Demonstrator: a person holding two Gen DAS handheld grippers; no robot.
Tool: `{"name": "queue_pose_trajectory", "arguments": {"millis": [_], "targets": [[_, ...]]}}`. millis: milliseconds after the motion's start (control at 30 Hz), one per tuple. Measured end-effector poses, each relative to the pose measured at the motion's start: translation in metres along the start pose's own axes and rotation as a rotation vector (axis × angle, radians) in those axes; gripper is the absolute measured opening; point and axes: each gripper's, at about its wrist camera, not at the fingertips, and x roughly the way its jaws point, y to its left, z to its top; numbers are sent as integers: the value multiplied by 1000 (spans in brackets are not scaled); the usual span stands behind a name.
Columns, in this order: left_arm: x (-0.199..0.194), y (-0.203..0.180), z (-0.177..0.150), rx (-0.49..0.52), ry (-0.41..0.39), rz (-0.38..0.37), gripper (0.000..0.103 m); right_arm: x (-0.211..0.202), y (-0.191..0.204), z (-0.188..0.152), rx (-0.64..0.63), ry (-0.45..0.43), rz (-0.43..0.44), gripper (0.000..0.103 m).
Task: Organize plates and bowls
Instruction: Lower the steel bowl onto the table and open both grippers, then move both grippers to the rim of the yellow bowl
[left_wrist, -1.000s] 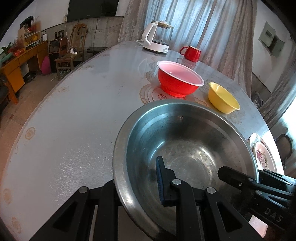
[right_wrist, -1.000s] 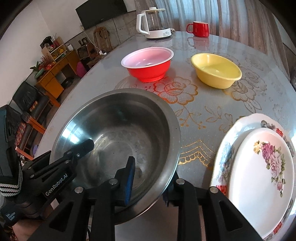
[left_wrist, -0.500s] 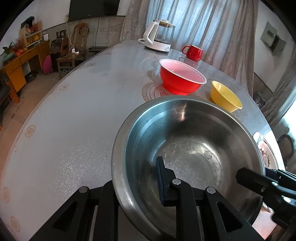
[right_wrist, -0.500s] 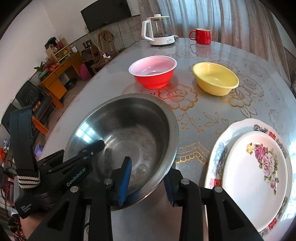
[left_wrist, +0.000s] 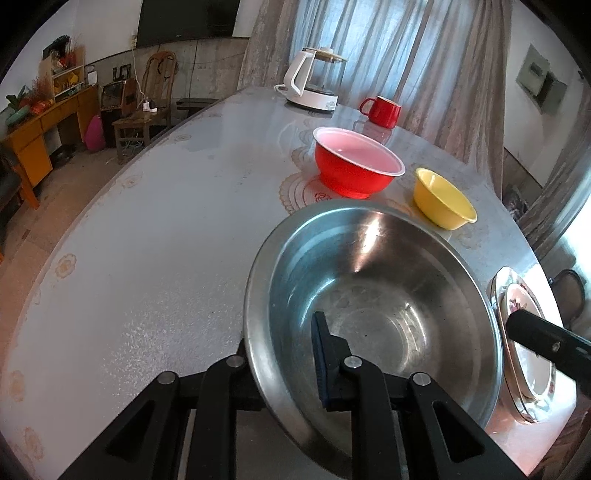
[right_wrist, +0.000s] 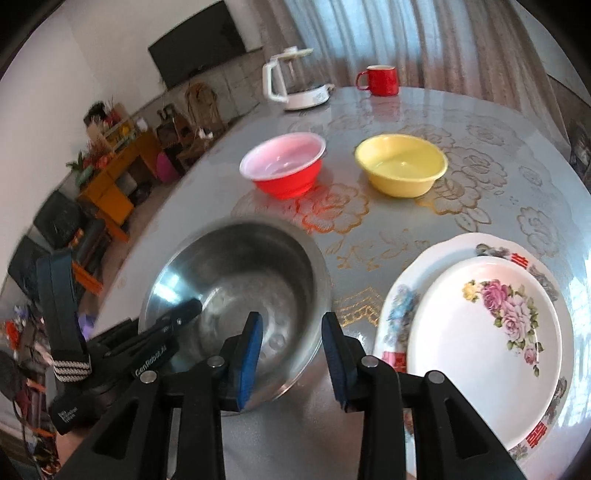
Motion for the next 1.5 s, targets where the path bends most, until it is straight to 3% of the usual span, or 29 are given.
{"name": "queue_pose_trajectory", "arguments": {"millis": [467, 533, 667, 800, 867, 1033, 1500], "targets": [[-2, -13, -12, 23, 21, -24, 19, -16, -23, -5, 92, -26, 41, 34], [-6, -13, -15, 18, 19, -34, 25, -17, -26, -6, 101, -27, 45, 34], [-18, -5, -19, -37, -7, -46, 58, -20, -32, -8, 112, -29, 48, 34], [-33, 0, -18, -59, -47, -33, 67, -20, -37, -10, 131, -24, 47, 34], [-38, 1, -16, -51, -63, 6, 82, -20, -38, -11, 135, -23, 47, 34], [-45, 2, -13, -40, -79, 74, 87, -22, -38, -12, 127, -20, 44, 34], [-53, -11, 0, 11, -107, 105, 94, -22, -50, 2, 116, -14, 26, 34]]}}
